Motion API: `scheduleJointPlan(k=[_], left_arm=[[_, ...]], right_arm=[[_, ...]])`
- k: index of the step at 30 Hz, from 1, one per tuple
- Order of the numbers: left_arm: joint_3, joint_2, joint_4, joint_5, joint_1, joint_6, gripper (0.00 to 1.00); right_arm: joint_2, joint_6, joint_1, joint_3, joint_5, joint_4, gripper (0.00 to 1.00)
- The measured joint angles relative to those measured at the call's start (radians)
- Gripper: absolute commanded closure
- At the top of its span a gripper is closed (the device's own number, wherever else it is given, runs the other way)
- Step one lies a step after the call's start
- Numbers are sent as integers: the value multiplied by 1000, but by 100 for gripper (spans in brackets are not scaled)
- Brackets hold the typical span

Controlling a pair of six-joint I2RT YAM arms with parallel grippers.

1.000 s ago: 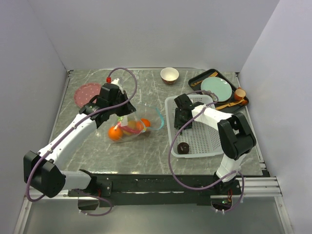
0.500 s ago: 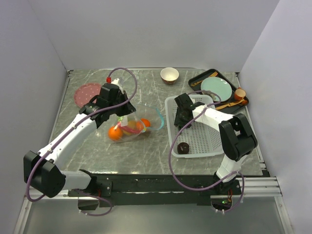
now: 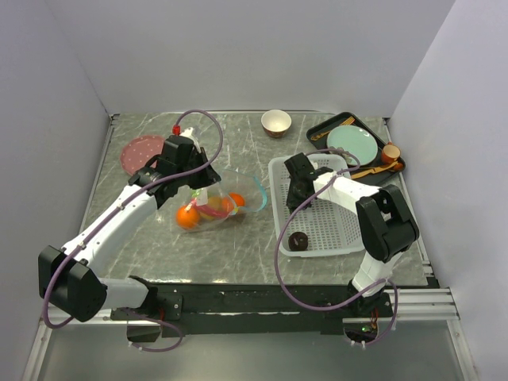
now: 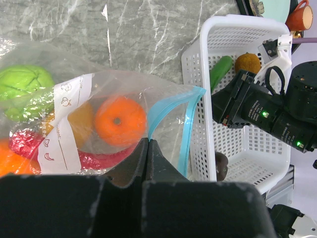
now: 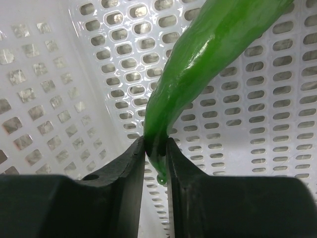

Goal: Place the food in the zip-top bag and seal the zipper
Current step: Pick up the fake vegetable from the bin.

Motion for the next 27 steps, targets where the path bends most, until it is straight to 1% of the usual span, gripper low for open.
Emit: scheduleJointPlan(k=[1,2,8,15,27], left_arm=[[0,0,0,0,0,0,99],[0,0,1,1,0,0,99],[-8,0,8,9,0,-2,99],[-27,0,15,14,0,-5,99],[-32,8,39,38,0,-11,99]], right_arm=[[0,0,0,0,0,1,85],[0,0,0,-1,-1,3,89],[2,0,0,-4,-11,15,99],[-27,-1,0,-31,-20,26,100],[-179,-27,2,-41,-66,3,100]])
